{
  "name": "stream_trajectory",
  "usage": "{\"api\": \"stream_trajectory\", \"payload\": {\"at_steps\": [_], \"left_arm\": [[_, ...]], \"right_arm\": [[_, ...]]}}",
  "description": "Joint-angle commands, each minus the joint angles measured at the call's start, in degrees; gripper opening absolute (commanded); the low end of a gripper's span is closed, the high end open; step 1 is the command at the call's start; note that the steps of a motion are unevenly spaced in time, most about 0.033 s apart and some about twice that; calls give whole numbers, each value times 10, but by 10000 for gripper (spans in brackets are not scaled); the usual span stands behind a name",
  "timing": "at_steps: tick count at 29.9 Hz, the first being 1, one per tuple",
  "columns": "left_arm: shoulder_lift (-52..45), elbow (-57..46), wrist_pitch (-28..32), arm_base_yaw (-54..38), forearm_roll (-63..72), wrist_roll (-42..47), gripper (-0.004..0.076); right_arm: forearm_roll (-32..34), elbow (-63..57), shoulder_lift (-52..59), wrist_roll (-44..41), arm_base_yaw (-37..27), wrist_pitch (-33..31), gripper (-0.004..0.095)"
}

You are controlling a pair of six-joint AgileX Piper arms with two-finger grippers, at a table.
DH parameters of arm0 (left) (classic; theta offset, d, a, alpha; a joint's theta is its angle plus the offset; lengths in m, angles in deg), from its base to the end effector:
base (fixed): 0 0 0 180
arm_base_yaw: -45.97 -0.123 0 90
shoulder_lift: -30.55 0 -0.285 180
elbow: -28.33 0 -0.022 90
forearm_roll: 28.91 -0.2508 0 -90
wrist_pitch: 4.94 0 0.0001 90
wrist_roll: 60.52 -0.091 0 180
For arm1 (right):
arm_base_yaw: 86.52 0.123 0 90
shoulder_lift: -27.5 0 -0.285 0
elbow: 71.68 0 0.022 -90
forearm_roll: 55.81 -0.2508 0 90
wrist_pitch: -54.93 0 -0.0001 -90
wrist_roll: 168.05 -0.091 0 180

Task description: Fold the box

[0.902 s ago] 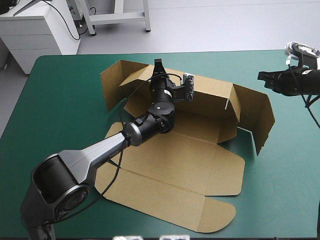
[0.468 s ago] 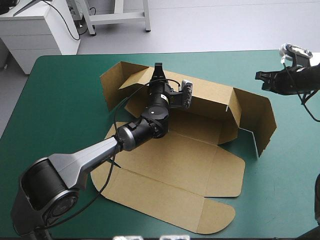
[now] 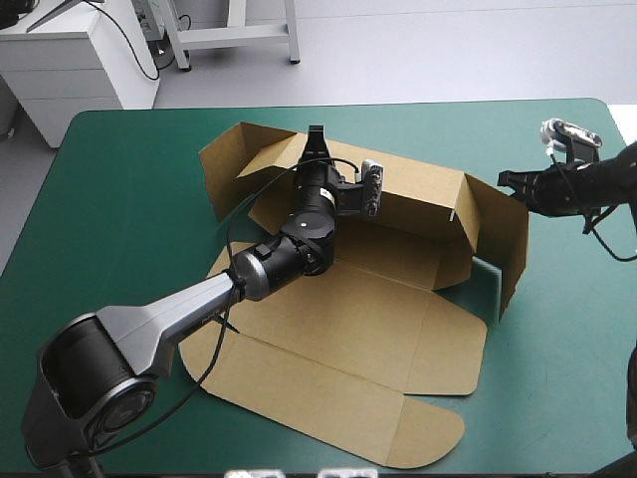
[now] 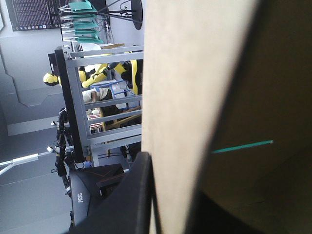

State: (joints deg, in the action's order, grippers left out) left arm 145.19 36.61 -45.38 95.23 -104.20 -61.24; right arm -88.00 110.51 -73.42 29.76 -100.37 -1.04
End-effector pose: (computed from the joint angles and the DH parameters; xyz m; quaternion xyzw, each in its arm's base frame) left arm 0.3225 -0.2868 0.2986 0.6217 0.5474 0.3742 0.4169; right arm 0.3454 -0.0437 0.3157 0.0686 0.9404 0.1910 0.2729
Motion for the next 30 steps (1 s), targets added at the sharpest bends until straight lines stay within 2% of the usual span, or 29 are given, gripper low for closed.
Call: {"api": "stream_trajectory", "payload": {"at_steps": [1, 7, 13, 16, 18, 21, 24, 28, 30], "left_arm": [[-27, 6, 19, 4, 14, 7, 12], [-27, 6, 19, 4, 14, 7, 11], [-27, 6, 19, 4, 14, 7, 11], [-27, 6, 18, 4, 14, 7, 11], [-27, 6, 18, 4, 14, 7, 11], [-27, 6, 19, 4, 14, 7, 11], [-27, 6, 19, 4, 14, 7, 11], [-27, 6, 19, 4, 14, 7, 11], [-27, 6, 19, 4, 14, 7, 11]], "right_arm": [[-50, -55, 61, 43, 0, 27, -14], [-100, -150, 125, 85, 0, 65, -14], [-221, -247, 188, 188, 0, 85, -14], [-311, -314, 223, 280, 0, 125, -14], [-393, -364, 244, 372, 0, 139, -14], [-530, -428, 255, 526, 0, 139, -14], [-611, -462, 253, 625, 0, 130, -14], [-615, -465, 243, 676, 0, 79, 4], [-618, -465, 239, 689, 0, 57, 73]]}}
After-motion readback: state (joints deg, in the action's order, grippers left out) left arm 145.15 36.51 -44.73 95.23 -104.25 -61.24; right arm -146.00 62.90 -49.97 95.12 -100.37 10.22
